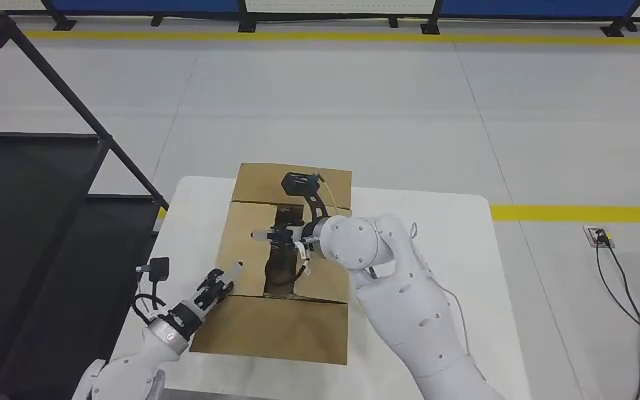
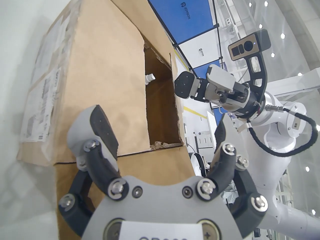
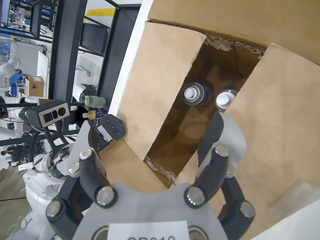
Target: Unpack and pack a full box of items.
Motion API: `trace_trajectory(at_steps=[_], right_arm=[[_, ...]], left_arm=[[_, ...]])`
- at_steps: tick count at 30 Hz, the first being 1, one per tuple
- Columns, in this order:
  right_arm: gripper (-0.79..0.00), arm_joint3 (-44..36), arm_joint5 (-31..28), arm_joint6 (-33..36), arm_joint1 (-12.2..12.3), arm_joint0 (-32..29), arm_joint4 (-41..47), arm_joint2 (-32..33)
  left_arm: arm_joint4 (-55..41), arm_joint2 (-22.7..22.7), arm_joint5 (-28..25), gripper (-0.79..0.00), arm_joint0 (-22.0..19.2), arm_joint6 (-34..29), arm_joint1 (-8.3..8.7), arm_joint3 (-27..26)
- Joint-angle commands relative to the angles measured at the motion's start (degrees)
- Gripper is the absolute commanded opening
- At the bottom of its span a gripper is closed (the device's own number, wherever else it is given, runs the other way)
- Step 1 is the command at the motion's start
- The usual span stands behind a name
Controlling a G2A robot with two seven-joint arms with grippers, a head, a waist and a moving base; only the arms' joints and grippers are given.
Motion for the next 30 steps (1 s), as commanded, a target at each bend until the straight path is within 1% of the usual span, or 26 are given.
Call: trace_trajectory(at_steps=[1,10,19,24,30], right_arm=[[0.0,1.3,0.0,-0.5,0.0,0.2,0.5,0.0],[0.0,8.2,-0.4,-3.6,0.0,1.7,4.2,0.8],[0.0,11.4,-2.6,-5.2,0.5,2.2,7.8,2.7],[0.0,9.8,-5.3,-4.6,1.1,1.8,9.9,4.1],[0.0,2.5,-8.1,-4.1,2.3,-1.2,11.4,6.7]], left_arm=[[0.3,0.7,1.2,0.0,-0.5,0.6,-0.1,0.1],[0.1,1.9,5.0,0.0,-1.8,2.3,-0.38,0.8],[0.0,1.9,5.4,0.0,-2.0,2.9,-0.48,0.3],[-1.3,-0.5,4.2,0.0,-0.6,3.7,-0.39,-2.0],[-4.3,-7.2,2.1,0.0,3.9,2.8,0.02,-5.0]])
